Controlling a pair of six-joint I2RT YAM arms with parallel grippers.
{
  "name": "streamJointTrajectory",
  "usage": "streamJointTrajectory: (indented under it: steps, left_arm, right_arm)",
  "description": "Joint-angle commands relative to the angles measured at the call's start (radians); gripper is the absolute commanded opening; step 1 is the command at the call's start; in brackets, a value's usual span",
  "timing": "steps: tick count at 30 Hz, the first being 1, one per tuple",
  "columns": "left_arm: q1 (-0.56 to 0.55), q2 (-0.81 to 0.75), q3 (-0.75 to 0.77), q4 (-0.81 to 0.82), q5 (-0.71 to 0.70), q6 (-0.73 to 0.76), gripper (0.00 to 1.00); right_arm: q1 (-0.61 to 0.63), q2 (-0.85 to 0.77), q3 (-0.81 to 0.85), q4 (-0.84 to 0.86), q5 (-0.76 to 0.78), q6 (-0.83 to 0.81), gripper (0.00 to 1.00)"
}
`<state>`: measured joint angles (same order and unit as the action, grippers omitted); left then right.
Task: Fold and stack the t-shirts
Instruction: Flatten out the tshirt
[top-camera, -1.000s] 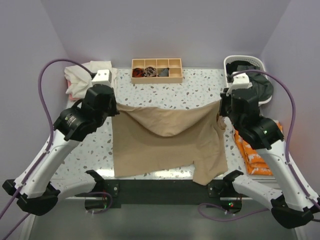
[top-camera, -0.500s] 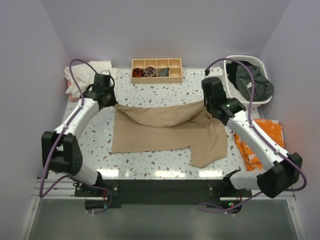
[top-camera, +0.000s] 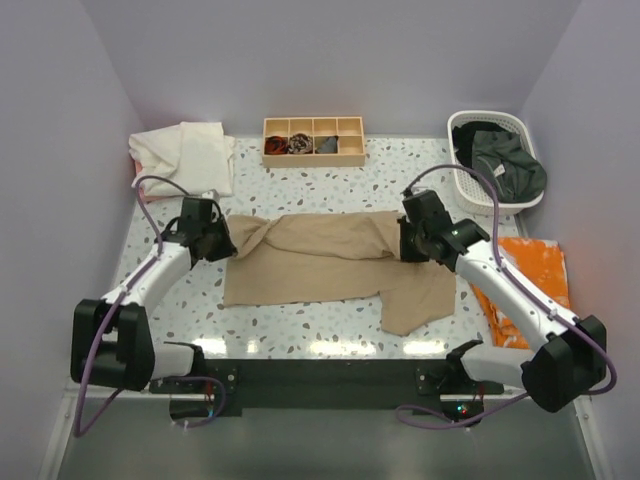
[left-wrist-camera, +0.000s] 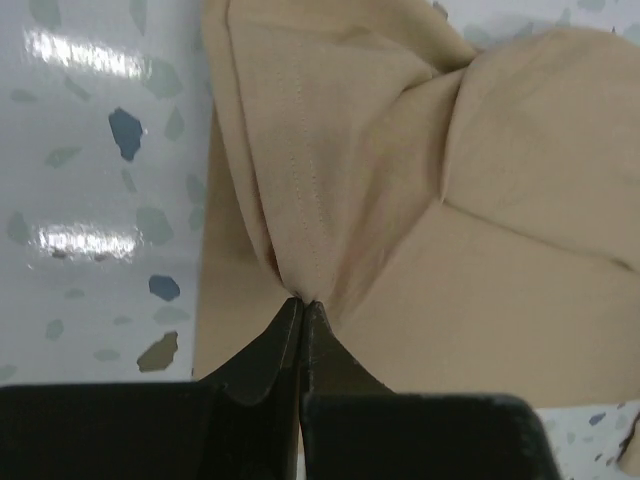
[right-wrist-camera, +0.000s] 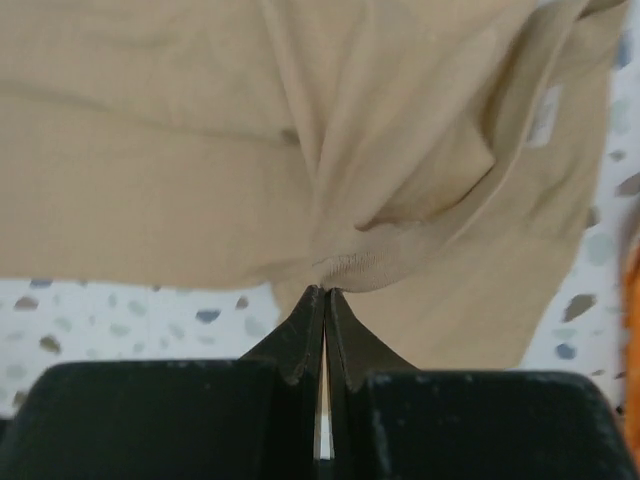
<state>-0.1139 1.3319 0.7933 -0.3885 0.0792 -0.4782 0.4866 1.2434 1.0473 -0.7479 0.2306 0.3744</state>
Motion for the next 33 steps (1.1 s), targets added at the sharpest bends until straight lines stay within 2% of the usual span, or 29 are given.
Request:
streamJointTrajectory:
  steps: [1, 3, 5, 6, 7, 9, 10, 13, 14, 17, 23, 25, 28, 33]
  left_arm:
    - [-0.023, -0.126, -0.077, -0.039, 0.051, -0.074, 0.0]
    - [-0.026, -0.146, -0.101, -0.064, 0.051, -0.088, 0.0]
    - [-0.029, -0.151, -0.108, -0.098, 0.045, -0.089, 0.0]
    - [-0.027, -0.151, -0.106, -0.11, 0.036, -0.088, 0.0]
    - [-0.029, -0.149, -0.105, -0.124, 0.03, -0.088, 0.0]
    - [-0.027, -0.143, -0.101, -0.127, 0.01, -0.079, 0.0]
    - [-0.027, -0.14, -0.101, -0.121, 0.007, -0.076, 0.0]
    - [-0.027, -0.105, -0.085, -0.11, 0.007, -0.06, 0.0]
    - [-0.027, -0.097, -0.082, -0.105, 0.016, -0.057, 0.0]
    - [-0.027, -0.08, -0.072, -0.087, 0.036, -0.057, 0.0]
    - [-0.027, -0.057, -0.045, -0.09, 0.042, -0.03, 0.0]
    - [-0.027, -0.057, -0.042, -0.09, 0.036, -0.027, 0.0]
    - [-0.027, -0.051, -0.042, -0.082, 0.04, -0.025, 0.0]
    - [-0.027, -0.025, -0.043, -0.059, 0.059, -0.023, 0.0]
  right_arm:
    - [0.018, -0.079, -0.127, -0.137, -0.333, 0.142, 0.0]
    - [0.038, -0.117, -0.158, -0.151, -0.359, 0.187, 0.0]
    - [0.046, -0.136, -0.179, -0.177, -0.367, 0.214, 0.05]
    - [0.046, -0.148, -0.179, -0.185, -0.369, 0.221, 0.11]
    - [0.047, -0.154, -0.17, -0.208, -0.32, 0.225, 0.3]
    - [0.047, -0.18, -0.145, -0.237, -0.213, 0.245, 0.45]
    - [0.046, -0.191, -0.121, -0.238, -0.086, 0.25, 0.57]
    - [0.046, -0.2, -0.058, -0.203, 0.141, 0.273, 0.7]
    - [0.044, -0.191, -0.043, -0.188, 0.285, 0.276, 0.76]
    - [0.037, -0.11, 0.006, -0.104, 0.436, 0.282, 0.78]
    - [-0.023, 0.083, -0.013, 0.125, 0.408, 0.25, 0.74]
    - [-0.055, 0.116, -0.035, 0.203, 0.354, 0.235, 0.65]
    - [-0.137, 0.169, -0.058, 0.289, 0.241, 0.222, 0.59]
    - [-0.27, 0.27, -0.083, 0.416, 0.061, 0.202, 0.57]
